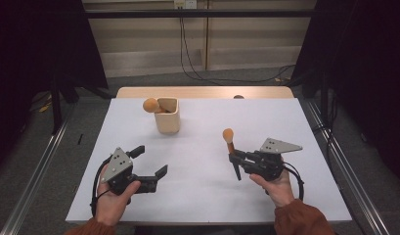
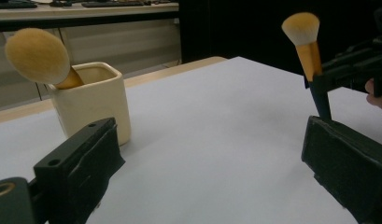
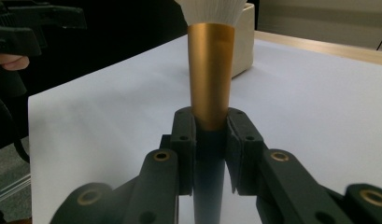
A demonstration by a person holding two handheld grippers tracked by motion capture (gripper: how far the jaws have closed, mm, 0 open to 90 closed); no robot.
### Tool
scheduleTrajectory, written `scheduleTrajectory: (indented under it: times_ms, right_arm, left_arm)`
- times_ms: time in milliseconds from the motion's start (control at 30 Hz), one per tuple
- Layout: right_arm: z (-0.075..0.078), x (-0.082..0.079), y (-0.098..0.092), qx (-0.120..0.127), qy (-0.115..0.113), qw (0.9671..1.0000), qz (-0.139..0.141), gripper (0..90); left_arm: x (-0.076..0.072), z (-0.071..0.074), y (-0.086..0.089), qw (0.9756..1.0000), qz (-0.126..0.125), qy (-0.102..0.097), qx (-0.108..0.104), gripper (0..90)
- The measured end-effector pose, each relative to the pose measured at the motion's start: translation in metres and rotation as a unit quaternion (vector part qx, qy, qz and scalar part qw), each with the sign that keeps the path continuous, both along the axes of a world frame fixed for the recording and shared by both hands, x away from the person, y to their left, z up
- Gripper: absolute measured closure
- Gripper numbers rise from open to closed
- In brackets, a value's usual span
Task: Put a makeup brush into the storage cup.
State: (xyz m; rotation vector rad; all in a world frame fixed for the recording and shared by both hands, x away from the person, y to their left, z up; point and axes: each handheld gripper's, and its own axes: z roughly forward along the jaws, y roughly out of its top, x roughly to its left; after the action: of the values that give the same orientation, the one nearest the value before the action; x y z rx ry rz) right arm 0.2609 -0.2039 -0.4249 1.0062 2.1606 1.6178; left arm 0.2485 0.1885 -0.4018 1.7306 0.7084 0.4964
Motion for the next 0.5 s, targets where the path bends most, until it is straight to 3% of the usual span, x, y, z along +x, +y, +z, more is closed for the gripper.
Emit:
scheduleTrajectory:
  times_ms: [167,500]
  right_arm:
    - [0.003,0.002,0.006,-0.002,-0.002,1.0,0.007,75.2]
    - [0.011,0.011,0.02,0.003,-0.012,0.9997,0.021,75.2]
  left_arm:
    - [0.005,0.005,-0.012,0.9999,-0.008,-0.009,0.012,4.3]
    - [0.014,0.02,-0.041,0.999,-0.04,-0.022,0.003,4.2]
